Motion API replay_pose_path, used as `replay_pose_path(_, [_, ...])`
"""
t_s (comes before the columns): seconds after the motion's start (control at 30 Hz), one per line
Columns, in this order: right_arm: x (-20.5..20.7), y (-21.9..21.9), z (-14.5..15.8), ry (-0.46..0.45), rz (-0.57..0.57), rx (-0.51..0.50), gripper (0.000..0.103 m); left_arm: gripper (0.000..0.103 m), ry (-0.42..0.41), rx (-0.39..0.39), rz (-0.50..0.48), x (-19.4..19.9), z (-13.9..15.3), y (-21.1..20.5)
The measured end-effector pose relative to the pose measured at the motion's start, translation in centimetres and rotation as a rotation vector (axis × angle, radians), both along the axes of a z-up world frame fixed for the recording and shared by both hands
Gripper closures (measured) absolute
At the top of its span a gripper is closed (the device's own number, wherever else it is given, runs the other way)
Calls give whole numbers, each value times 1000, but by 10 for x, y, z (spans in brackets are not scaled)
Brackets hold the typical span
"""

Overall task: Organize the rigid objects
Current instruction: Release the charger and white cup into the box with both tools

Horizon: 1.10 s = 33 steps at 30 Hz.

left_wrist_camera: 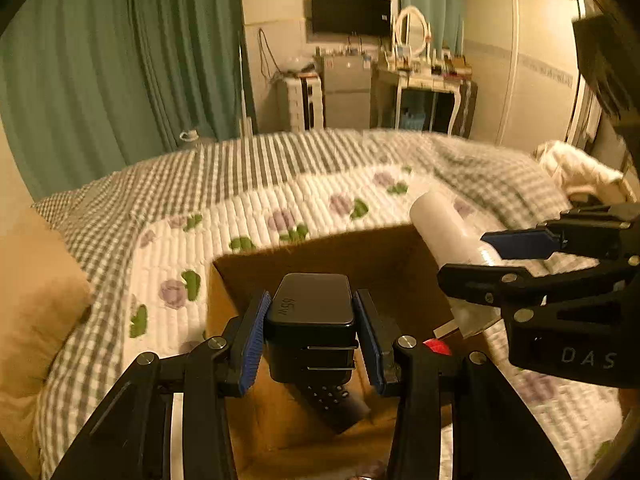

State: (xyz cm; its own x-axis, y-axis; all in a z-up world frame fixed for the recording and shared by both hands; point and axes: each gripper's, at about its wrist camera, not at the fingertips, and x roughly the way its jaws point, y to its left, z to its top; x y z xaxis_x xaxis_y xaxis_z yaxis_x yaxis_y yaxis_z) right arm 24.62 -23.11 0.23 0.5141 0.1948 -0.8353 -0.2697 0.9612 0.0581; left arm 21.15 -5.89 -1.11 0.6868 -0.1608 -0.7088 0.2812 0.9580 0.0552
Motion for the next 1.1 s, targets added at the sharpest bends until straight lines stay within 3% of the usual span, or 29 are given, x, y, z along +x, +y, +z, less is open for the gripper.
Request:
replay_pose_path(0.13, [15,-1,-37,67,-15,11,59,60,54,-6,6,11,-32,3])
replay_pose_path(0.33, [23,-5,-54,69,-36,57,58,60,88,17,0,15,-54,0])
replay_pose_path(0.43, [22,-10,-50,52,-62,115,55,60,90,28,6,14,-55,0])
replay_pose_path(0.5, [20,-15,-44,47,-79,144,40,60,81,31,5,10,-52,1])
replay_pose_path(0.63, [6,-26,-20,-6,-92,95,39,60,62,45,12,3,-41,7])
replay_pose_path(0.7, [-9,-30,-3,-54,-87,41,35,57,-20,57,10,-10,-26,9])
replay_pose_path(0.77, [-24,-35,9,-96,-88,-4,29,35,-64,61,4,-23,-9,11])
replay_pose_path(0.87, [-53,-39,25,-141,-85,-48,27,16,-113,51,3,-45,14,17])
replay_pose_path(0.93, [-73,-39,32,-163,-70,-51,24,8,-132,46,-1,-60,22,21])
replay_pose_path(0.97, [-84,-39,34,-171,-65,-55,18,4,-145,44,1,-72,26,25])
replay_pose_path(1.1, [-121,-35,28,-181,-47,-55,11,0,-157,19,9,-105,25,35])
